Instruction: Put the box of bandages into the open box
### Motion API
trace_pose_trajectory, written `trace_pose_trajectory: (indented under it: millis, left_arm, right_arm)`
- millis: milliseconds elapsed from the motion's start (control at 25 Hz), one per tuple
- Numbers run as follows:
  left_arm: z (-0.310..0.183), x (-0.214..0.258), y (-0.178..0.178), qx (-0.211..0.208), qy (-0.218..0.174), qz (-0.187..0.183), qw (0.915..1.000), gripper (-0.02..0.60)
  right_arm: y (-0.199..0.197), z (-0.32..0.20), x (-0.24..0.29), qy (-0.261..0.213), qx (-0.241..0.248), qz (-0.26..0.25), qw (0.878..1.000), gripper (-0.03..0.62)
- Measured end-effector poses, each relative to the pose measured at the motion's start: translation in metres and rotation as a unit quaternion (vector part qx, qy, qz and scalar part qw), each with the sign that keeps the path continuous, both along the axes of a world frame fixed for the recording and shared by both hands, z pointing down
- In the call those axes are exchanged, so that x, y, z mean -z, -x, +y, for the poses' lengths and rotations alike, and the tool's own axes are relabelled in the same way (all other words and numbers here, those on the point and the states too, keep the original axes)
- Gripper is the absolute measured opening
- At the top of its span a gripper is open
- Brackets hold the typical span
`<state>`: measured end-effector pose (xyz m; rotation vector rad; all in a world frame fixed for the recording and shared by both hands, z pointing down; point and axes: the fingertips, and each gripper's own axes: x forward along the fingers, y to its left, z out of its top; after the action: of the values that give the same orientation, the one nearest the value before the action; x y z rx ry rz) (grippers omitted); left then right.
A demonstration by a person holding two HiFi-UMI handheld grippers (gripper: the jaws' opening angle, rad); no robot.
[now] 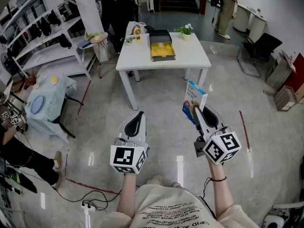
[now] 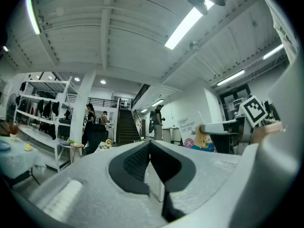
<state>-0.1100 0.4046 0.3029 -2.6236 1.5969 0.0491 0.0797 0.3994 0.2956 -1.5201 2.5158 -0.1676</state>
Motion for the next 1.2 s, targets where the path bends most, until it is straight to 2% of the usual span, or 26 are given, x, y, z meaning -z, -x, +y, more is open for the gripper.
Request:
trace_pose_trajectory:
  millis: [400, 680, 840, 1200]
  left_arm:
    - [-0.013, -0.012, -0.015, 0.001, 0.015, 0.003, 0.9999, 0.021]
    - [0.004, -0.015, -0.054, 0.018, 0.028, 0.007, 0.9994, 0.021]
    - [0.006, -0.021, -0.061, 0.03, 0.037, 0.001, 0.9989, 0.021]
    - [-0.032, -0.024, -0.072, 0.036, 0.043, 0.01, 0.9984, 0.021]
  right_arm:
    - [-0.007, -0.009, -0.011, 0.005, 0.008, -0.015, 1.0, 0.089]
    - [-0.038, -0.003, -0.011, 0.007, 0.028, -0.019, 0.999, 0.089]
    - [-0.047, -0.008, -0.018, 0.016, 0.034, -0.026, 0.999, 0.089]
    - [-0.06, -0.044, -0.021, 0.023, 0.038, -0.023, 0.999, 0.089]
